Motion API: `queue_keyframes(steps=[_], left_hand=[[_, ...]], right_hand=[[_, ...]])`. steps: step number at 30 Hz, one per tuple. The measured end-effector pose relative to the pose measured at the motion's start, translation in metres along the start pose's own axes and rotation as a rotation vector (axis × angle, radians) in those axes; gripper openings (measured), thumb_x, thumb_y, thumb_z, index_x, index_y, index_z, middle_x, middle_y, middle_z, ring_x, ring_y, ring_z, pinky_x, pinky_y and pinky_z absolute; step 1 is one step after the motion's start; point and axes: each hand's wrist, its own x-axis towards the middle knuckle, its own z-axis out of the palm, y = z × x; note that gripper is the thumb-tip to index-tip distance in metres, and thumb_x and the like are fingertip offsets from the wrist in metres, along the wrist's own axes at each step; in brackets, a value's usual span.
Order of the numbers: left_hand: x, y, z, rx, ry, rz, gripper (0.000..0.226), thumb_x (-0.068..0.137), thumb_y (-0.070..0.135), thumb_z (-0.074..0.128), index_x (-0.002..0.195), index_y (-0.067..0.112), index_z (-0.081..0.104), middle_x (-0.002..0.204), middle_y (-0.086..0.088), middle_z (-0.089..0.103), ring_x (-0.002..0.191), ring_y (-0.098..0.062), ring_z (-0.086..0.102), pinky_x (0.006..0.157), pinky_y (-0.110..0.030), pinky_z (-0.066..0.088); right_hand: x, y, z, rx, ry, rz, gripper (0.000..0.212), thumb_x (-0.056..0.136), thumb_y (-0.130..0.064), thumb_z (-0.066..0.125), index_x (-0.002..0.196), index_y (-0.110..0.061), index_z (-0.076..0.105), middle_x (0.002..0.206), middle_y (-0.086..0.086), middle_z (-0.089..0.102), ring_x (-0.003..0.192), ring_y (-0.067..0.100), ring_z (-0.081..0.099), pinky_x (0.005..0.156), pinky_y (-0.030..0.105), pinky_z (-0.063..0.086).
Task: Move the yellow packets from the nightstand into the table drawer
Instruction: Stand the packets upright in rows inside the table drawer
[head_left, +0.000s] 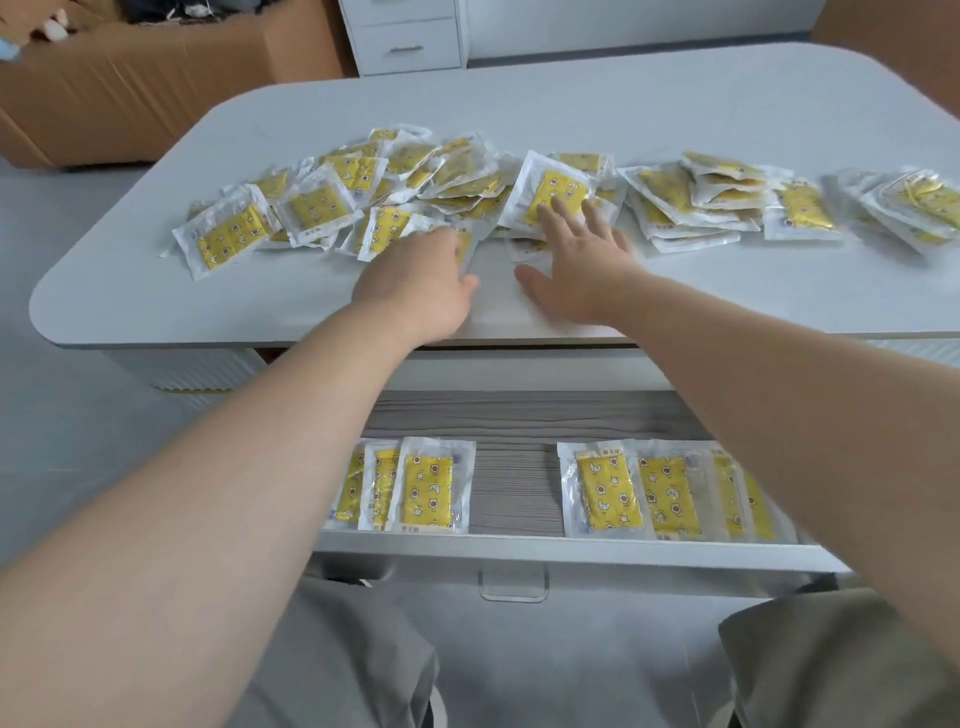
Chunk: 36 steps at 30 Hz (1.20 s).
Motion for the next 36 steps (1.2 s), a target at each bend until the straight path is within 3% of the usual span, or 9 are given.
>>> queue_keyframes(steps=[3, 7, 11, 15, 19, 22, 26, 31, 36], left_hand=[[-0.001, -0.003, 0.014, 0.102, -0.090, -0.007, 0.046, 0.102, 0.039, 0.045, 0.139, 0.011, 0.042, 0.132, -0.012, 0.055, 0.120, -0.036, 0.052, 0.090, -0.042, 0.044], [-0.010, 0.001, 0.019, 0.207, -0.040, 0.017, 0.039, 0.103, 0.038, 0.043, 0.130, 0.009, 0.047, 0.128, -0.014, 0.056, 0.117, -0.037, 0.050, 0.088, -0.041, 0.040], [-0.019, 0.005, 0.017, 0.243, -0.002, 0.008, 0.032, 0.104, 0.030, 0.041, 0.120, 0.009, 0.060, 0.125, -0.015, 0.050, 0.118, -0.034, 0.045, 0.086, -0.039, 0.035], [-0.025, 0.008, 0.015, 0.185, -0.024, -0.043, 0.029, 0.100, 0.021, 0.047, 0.120, 0.011, 0.066, 0.128, -0.014, 0.045, 0.117, -0.034, 0.044, 0.090, -0.039, 0.040], [-0.033, 0.015, 0.016, 0.100, -0.048, -0.074, 0.020, 0.091, 0.008, 0.049, 0.108, 0.009, 0.061, 0.116, -0.011, 0.056, 0.102, -0.033, 0.055, 0.082, -0.042, 0.049], [-0.039, 0.019, 0.016, 0.158, -0.071, -0.069, 0.015, 0.090, 0.004, 0.048, 0.101, 0.010, 0.055, 0.086, -0.005, 0.055, 0.085, -0.030, 0.053, 0.066, -0.035, 0.042], [-0.045, 0.011, 0.023, 0.054, 0.038, -0.062, 0.016, 0.095, 0.011, 0.054, 0.103, 0.014, 0.067, 0.104, -0.004, 0.061, 0.094, -0.028, 0.057, 0.072, -0.033, 0.043], [-0.037, 0.009, 0.032, -0.047, 0.171, -0.064, 0.004, 0.093, 0.019, 0.065, 0.090, 0.017, 0.065, 0.099, 0.000, 0.054, 0.095, -0.029, 0.055, 0.076, -0.038, 0.046], [-0.027, 0.008, 0.023, -0.105, 0.064, -0.158, 0.035, 0.092, 0.030, 0.071, 0.121, 0.017, 0.057, 0.124, -0.006, 0.057, 0.114, -0.027, 0.055, 0.088, -0.037, 0.044]], right_hand=[[-0.006, -0.004, -0.002, -0.075, 0.017, -0.042, 0.064, 0.101, -0.052, 0.040, 0.153, -0.016, 0.034, 0.163, 0.003, 0.028, 0.153, 0.025, 0.015, 0.123, 0.049, 0.014], [-0.056, -0.007, -0.008, -0.112, 0.075, -0.079, 0.036, 0.100, -0.038, 0.047, 0.127, -0.016, 0.055, 0.125, 0.005, 0.055, 0.116, 0.030, 0.053, 0.108, 0.044, 0.031], [-0.081, -0.003, -0.010, -0.025, 0.164, 0.033, 0.035, 0.102, -0.041, 0.044, 0.105, -0.014, 0.066, 0.104, 0.005, 0.061, 0.098, 0.030, 0.058, 0.085, 0.038, 0.037], [-0.078, -0.002, -0.009, 0.037, 0.199, 0.097, 0.036, 0.101, -0.042, 0.046, 0.096, -0.013, 0.068, 0.096, 0.004, 0.057, 0.089, 0.028, 0.054, 0.080, 0.037, 0.037], [-0.079, 0.011, -0.008, 0.114, 0.191, 0.083, 0.021, 0.096, -0.027, 0.056, 0.108, -0.015, 0.068, 0.110, 0.005, 0.057, 0.095, 0.030, 0.057, 0.088, 0.042, 0.048], [-0.080, 0.022, -0.012, 0.139, 0.114, 0.135, 0.043, 0.094, -0.038, 0.061, 0.132, -0.019, 0.055, 0.128, 0.009, 0.051, 0.114, 0.033, 0.053, 0.098, 0.044, 0.044], [-0.081, 0.030, -0.011, 0.177, 0.098, 0.170, 0.052, 0.094, -0.043, 0.059, 0.140, -0.021, 0.048, 0.132, 0.006, 0.056, 0.127, 0.031, 0.043, 0.101, 0.042, 0.034], [-0.079, 0.030, -0.009, 0.306, 0.133, 0.174, 0.050, 0.091, -0.030, 0.065, 0.137, -0.025, 0.049, 0.129, 0.006, 0.053, 0.122, 0.030, 0.045, 0.101, 0.039, 0.038], [-0.076, 0.025, -0.016, 0.508, 0.105, 0.239, 0.076, 0.085, -0.011, 0.070, 0.150, -0.024, 0.033, 0.138, 0.009, 0.040, 0.096, 0.024, 0.054, 0.076, 0.032, 0.045]])
